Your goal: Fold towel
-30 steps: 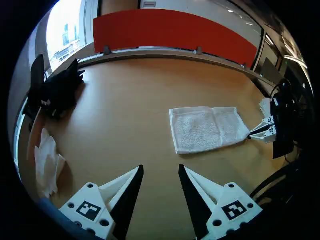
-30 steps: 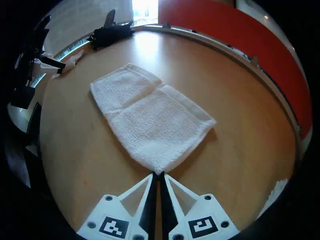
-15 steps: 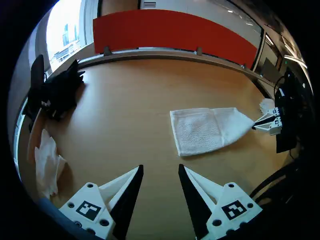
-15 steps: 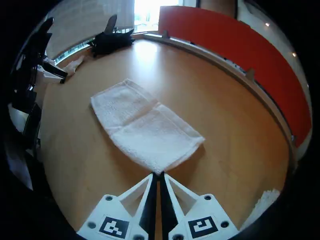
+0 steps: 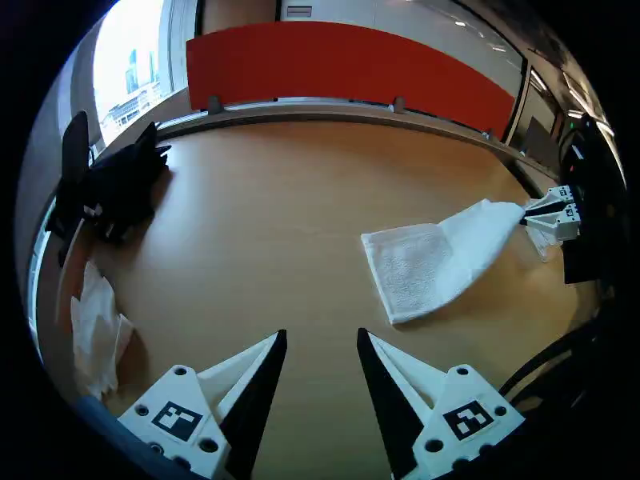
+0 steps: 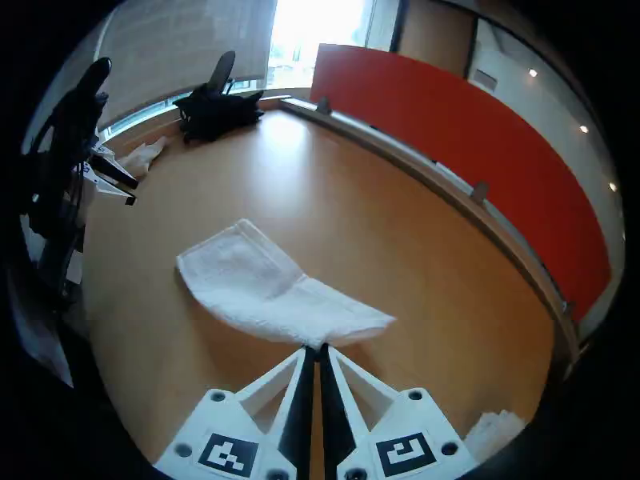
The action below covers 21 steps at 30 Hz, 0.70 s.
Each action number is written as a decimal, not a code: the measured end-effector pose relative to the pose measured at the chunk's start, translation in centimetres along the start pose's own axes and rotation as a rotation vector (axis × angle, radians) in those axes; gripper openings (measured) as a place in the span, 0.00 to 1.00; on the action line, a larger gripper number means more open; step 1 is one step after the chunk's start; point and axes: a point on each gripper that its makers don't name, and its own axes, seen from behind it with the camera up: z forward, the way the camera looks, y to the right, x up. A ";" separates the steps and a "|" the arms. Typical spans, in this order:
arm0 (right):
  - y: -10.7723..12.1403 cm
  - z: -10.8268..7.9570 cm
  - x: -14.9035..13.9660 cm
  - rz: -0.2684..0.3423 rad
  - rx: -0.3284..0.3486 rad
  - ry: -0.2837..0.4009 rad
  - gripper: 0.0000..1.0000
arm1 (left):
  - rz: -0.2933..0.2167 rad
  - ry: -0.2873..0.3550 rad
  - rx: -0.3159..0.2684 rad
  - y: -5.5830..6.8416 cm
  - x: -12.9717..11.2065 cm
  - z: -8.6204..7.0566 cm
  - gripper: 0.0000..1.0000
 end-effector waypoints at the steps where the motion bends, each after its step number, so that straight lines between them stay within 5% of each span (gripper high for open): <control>1: 0.2 -0.3 0.2 -0.005 -0.004 0.003 0.04 | 0.000 0.000 -0.001 0.0 0.0 0.0 0.64; 11: 1.4 -2.4 1.7 -0.043 -0.029 0.032 0.04 | 0.004 0.002 -0.002 0.4 0.3 0.2 0.64; 21: 1.0 -2.5 2.2 -0.073 -0.013 0.040 0.04 | 0.004 0.006 -0.005 0.7 0.5 0.2 0.63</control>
